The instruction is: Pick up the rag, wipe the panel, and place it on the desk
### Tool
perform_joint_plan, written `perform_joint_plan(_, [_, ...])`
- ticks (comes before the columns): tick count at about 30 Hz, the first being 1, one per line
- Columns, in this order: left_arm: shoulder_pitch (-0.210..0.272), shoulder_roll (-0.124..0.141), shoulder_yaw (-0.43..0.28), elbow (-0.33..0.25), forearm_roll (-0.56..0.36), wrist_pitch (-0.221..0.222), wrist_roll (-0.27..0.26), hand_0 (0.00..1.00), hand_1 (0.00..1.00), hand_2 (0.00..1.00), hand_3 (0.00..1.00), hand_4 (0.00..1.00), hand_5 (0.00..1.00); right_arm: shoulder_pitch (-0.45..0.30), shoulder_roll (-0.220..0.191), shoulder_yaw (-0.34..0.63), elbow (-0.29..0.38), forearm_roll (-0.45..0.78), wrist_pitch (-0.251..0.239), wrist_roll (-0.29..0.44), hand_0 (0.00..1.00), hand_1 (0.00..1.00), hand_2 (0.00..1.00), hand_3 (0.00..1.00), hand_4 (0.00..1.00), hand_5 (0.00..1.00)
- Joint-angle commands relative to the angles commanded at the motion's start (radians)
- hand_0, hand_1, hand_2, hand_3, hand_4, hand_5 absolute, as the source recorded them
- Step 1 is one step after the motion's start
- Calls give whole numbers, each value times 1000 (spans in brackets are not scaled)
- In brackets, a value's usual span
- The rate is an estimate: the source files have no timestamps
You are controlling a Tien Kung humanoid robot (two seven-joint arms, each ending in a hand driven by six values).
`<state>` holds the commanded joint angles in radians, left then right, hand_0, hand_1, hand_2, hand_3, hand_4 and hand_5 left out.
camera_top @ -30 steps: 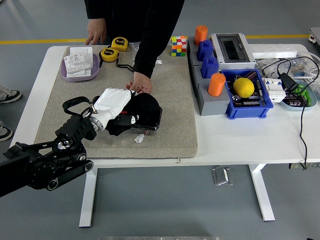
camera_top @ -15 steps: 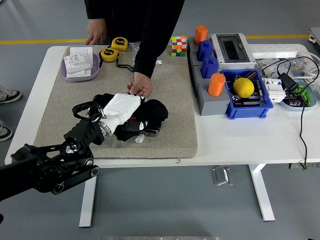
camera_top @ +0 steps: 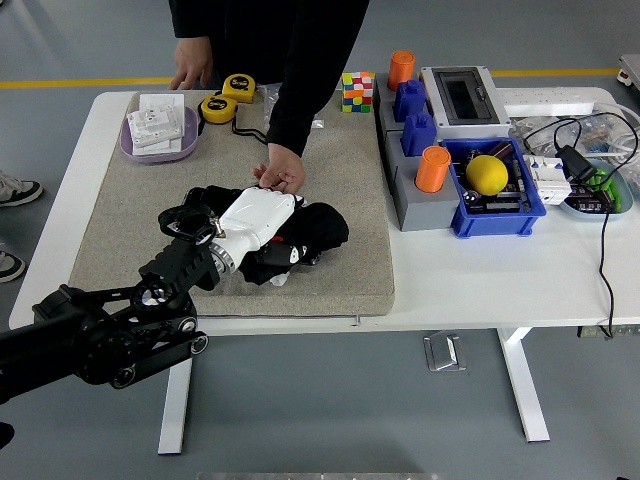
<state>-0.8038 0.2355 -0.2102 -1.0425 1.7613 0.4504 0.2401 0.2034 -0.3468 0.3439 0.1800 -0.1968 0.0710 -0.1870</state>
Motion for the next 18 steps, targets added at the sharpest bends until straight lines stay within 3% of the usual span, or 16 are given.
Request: perform_joint_plan(18, [0, 19, -6, -4, 10, -7, 8, 316, 258, 333, 551, 493, 136, -3, 8, 6, 0, 2, -2, 0, 792, 698, 722, 663, 998, 496])
